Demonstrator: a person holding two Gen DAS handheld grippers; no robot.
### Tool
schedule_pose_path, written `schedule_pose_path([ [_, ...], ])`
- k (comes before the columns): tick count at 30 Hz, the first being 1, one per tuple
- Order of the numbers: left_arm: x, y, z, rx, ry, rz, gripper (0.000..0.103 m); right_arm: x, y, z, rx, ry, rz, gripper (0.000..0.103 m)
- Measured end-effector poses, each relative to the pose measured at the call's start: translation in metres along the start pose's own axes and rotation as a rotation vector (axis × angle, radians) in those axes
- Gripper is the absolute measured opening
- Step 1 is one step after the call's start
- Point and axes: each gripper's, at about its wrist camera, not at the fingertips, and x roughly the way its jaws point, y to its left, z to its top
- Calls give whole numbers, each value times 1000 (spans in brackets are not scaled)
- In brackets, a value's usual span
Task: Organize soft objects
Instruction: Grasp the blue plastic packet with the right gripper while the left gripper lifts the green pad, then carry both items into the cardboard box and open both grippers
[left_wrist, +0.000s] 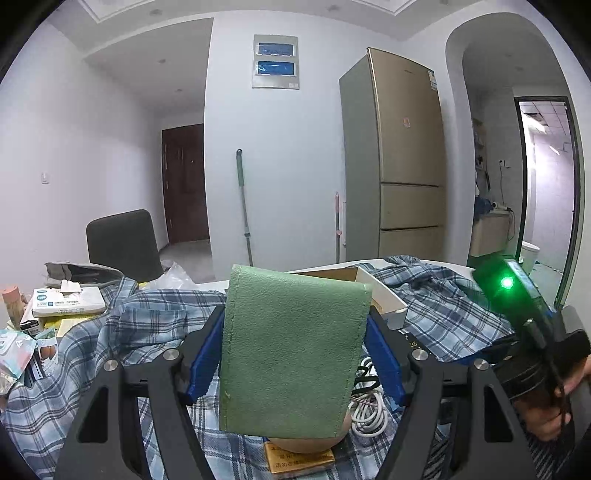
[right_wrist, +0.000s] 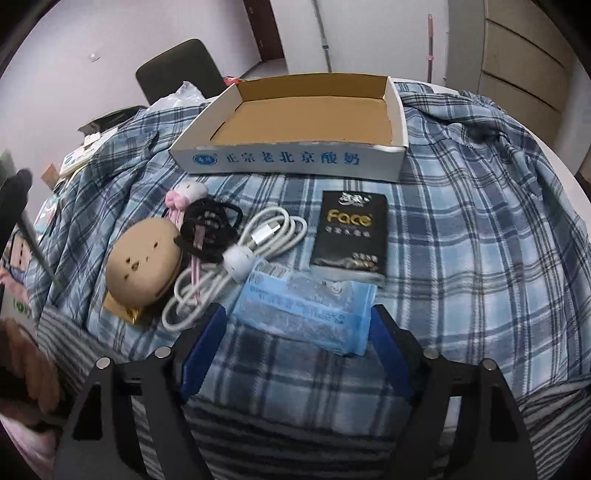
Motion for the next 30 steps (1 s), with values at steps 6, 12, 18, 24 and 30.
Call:
schedule_pose_path([
  [6, -6, -4, -1, -6, -15, 7, 74, 9, 8, 8, -9, -11, -56, 82],
  [12, -6, -3, -2, -11, -9, 5, 74, 2, 21, -6, -189, -47, -127, 76],
  [18, -7, -6, -3, 4, -14, 15, 74, -25, 20, -10, -250, -157, -100, 74],
  [24, -11, -7, -3, 12, -38, 24, 74, -47, -5, -15, -149, -307, -12, 74],
  [30, -26, 0, 5, -35, -92, 30, 74, -75, 3, -15, -179, -449, -12, 74],
])
